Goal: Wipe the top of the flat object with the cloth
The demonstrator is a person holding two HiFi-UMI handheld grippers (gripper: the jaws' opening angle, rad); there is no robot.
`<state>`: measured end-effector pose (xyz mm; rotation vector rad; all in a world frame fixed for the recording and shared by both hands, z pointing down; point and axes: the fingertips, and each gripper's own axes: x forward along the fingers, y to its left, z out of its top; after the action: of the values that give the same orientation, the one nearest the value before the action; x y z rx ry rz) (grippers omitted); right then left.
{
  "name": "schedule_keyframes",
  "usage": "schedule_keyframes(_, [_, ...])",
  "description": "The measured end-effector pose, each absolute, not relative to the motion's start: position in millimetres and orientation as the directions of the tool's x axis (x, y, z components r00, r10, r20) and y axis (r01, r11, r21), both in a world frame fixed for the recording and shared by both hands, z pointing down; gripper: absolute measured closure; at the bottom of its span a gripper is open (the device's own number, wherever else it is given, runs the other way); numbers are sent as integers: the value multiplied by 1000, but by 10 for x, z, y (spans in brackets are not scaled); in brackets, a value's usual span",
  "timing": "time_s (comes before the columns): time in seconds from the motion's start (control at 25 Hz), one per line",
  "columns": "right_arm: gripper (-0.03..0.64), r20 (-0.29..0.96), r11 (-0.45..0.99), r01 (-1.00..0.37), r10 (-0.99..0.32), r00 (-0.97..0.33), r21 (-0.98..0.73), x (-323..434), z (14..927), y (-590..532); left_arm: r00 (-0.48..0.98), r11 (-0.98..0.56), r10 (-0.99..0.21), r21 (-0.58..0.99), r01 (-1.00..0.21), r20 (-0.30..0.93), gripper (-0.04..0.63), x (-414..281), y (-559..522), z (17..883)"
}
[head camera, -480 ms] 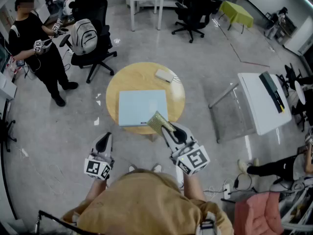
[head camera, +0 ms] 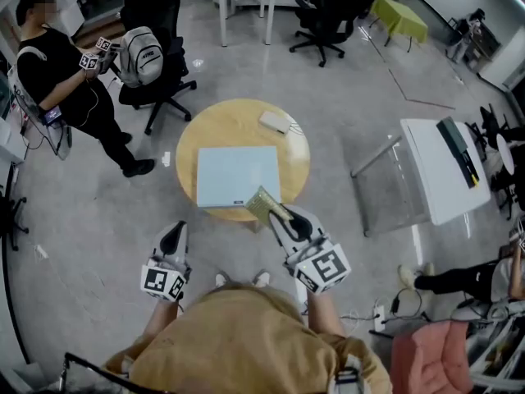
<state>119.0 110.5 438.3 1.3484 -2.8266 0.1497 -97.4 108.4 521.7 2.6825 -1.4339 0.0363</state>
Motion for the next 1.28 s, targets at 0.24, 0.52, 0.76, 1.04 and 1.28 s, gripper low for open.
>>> schedule_keyframes(0.24, [553,5,653,-751,-754,-657,-96,1323,4294,1186,530,-525,-843,73,-848,89,580,-872,1151,5255])
schedule_keyframes(0.52, [554,18,684,-718,-722,-692,-129,1580,4446,1194,478,-471,-873,81,-878,101,580,-711,1248,5362])
schedule_keyframes(0.76, [553,17,702,-689,-698,-716,-177,1479,4501,1147,449,-440,-885,90,-893,124,580,-846,1276,5420])
schedule_keyframes(1.04, [553,35,688,-707,-712,-701,-162,1208,4488,839,474,-462,-873,115,-880,118,580,-1064,935,5485])
schedule_keyframes(1.28, [554,38,662,-738,-740,-671,-133,930,4374,364,508,-497,-857,122,-859,90,580,-1338,351,5422])
